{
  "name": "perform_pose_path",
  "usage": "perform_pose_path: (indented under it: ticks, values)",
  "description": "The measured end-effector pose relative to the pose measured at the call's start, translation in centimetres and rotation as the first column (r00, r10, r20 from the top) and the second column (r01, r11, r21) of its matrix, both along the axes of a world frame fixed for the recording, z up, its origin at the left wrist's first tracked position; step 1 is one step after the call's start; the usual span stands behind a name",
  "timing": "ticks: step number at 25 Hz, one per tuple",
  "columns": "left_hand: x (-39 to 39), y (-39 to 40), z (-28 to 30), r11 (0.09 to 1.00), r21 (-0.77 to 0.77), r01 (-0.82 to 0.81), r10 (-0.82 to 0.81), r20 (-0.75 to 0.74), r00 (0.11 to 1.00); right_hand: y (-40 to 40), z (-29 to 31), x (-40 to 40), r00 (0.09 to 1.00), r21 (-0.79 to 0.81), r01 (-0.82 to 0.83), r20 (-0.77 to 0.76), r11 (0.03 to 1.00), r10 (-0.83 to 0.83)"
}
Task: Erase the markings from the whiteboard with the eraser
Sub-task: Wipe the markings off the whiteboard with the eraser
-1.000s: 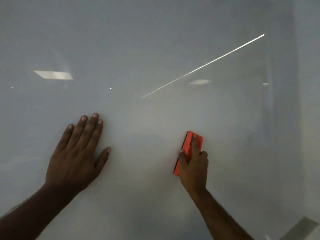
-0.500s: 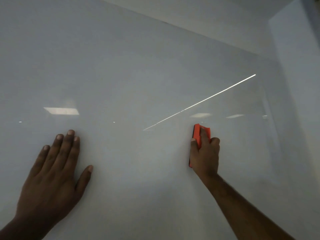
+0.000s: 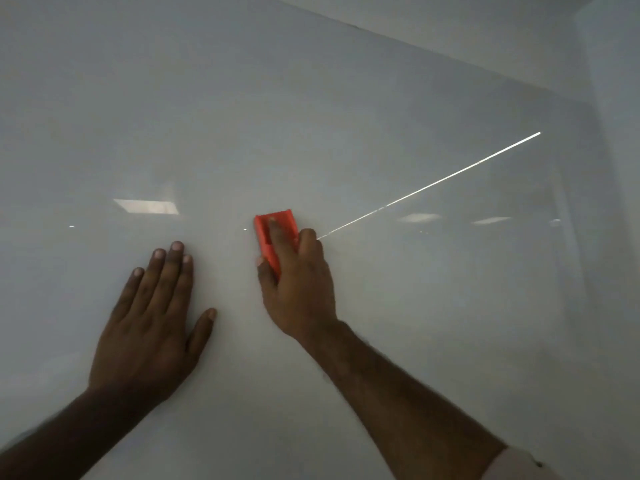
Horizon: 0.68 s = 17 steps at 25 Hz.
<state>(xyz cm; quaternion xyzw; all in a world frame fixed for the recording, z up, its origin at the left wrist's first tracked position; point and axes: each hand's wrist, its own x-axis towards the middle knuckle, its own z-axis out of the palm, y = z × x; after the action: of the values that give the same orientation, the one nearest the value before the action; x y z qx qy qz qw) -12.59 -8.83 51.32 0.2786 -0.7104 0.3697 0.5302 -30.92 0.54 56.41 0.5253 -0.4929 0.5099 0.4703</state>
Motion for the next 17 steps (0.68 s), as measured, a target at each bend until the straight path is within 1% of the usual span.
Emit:
perform_pose_path:
  ticks: [1, 2, 5, 8, 10, 13, 15, 17]
  values:
    - [0.5, 0.2, -0.2, 1.000, 0.014, 0.018, -0.018, 0.022, 1.000, 0.2, -1.1, 1.1, 0.997, 0.076, -0.036, -0.068, 0.996, 0.041]
    - [1.0, 0.6, -0.4, 0.999, 0.024, 0.038, -0.039, 0.039, 0.998, 0.6, -2.1, 1.5, 0.992, 0.119, -0.047, -0.110, 0.992, 0.060]
    - [3.9, 1.5, -2.6, 0.993, 0.028, 0.112, -0.114, 0.117, 0.987, 1.8, -5.7, 2.1, 0.981, 0.193, -0.066, -0.166, 0.979, 0.098]
    - [6.8, 2.1, -6.4, 0.984, 0.044, 0.172, -0.177, 0.252, 0.951, 2.1, -9.6, 3.9, 0.923, 0.375, -0.070, -0.326, 0.924, 0.202]
    - [8.2, 2.1, -8.7, 0.979, 0.088, 0.184, -0.202, 0.283, 0.938, 1.4, -12.1, 5.7, 0.899, 0.454, -0.078, -0.353, 0.887, 0.260]
    - [10.2, 1.6, -11.4, 0.975, 0.112, 0.191, -0.215, 0.281, 0.935, 0.3, -14.8, 7.8, 0.876, 0.494, -0.134, -0.346, 0.859, 0.335]
    - [11.7, 1.4, -13.0, 0.978, 0.119, 0.172, -0.201, 0.297, 0.934, -0.1, -16.7, 8.6, 0.845, 0.510, -0.101, -0.410, 0.855, 0.344]
    - [13.2, 1.3, -14.7, 0.971, 0.172, 0.167, -0.211, 0.283, 0.935, -0.1, -19.0, 9.1, 0.840, 0.486, -0.048, -0.453, 0.872, 0.298]
